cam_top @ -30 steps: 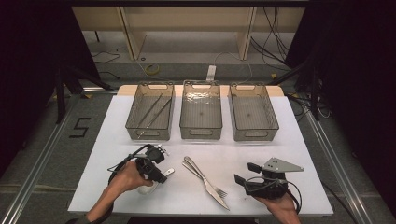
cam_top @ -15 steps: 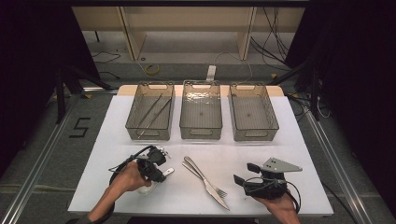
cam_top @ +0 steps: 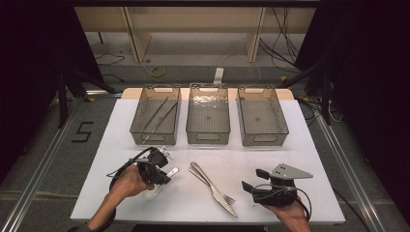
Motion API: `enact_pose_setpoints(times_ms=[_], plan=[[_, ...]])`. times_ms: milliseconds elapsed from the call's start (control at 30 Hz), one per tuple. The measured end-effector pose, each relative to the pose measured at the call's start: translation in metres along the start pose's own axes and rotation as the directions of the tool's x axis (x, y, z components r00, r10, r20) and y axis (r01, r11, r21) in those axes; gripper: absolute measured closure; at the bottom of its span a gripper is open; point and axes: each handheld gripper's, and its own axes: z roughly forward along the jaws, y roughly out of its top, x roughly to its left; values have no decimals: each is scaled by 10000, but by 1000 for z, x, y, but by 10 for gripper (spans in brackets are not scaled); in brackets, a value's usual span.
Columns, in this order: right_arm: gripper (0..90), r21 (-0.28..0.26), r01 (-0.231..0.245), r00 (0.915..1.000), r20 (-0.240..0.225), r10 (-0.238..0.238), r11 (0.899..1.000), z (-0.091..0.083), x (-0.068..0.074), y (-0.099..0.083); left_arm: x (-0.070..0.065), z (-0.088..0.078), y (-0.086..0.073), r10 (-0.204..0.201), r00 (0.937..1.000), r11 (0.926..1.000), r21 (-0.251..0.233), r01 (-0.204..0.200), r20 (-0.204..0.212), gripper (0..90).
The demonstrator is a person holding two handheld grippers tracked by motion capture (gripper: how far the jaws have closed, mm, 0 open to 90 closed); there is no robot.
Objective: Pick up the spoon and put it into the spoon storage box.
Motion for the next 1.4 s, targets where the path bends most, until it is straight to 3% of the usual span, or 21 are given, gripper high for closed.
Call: enact_pose_setpoints(times_ms=[233,433,533,633,933,1067,1133,1233,1400], plan=[[307,-13,-32,10000,45,32,10000,0,-1,0,3,-9,3,-179,9998,9990,-416,183,108,753],[307,-73,-10,10000,26,11,10000,-1,0,0,7,-18,10,-277,9982,9946,-980,328,538,753],[306,-23,-65,10000,62,65,10000,0,-1,0,9,-25,18,-239,9987,9916,-1257,293,441,753],[306,-65,-59,10000,66,60,10000,-1,-1,-1,11,-31,24,-191,9985,9878,-1536,267,504,753],[306,-70,-95,9999,73,96,9999,-1,-2,-1,21,-42,43,-460,9975,9660,-2521,583,543,753],[306,-74,-100,9999,77,101,9999,-1,-2,-1,24,-47,54,-441,9987,9625,-2666,494,258,754],[306,-79,-75,9999,66,75,9999,-1,-2,-1,26,-49,59,-525,9984,9572,-2840,562,204,754],[306,-69,-87,9999,65,87,9999,-1,-2,-1,26,-49,62,-482,9987,9580,-2824,501,134,754],[306,-85,-100,9999,31,101,9999,0,-2,-1,31,-50,69,-685,9973,9529,-2944,729,254,754]])
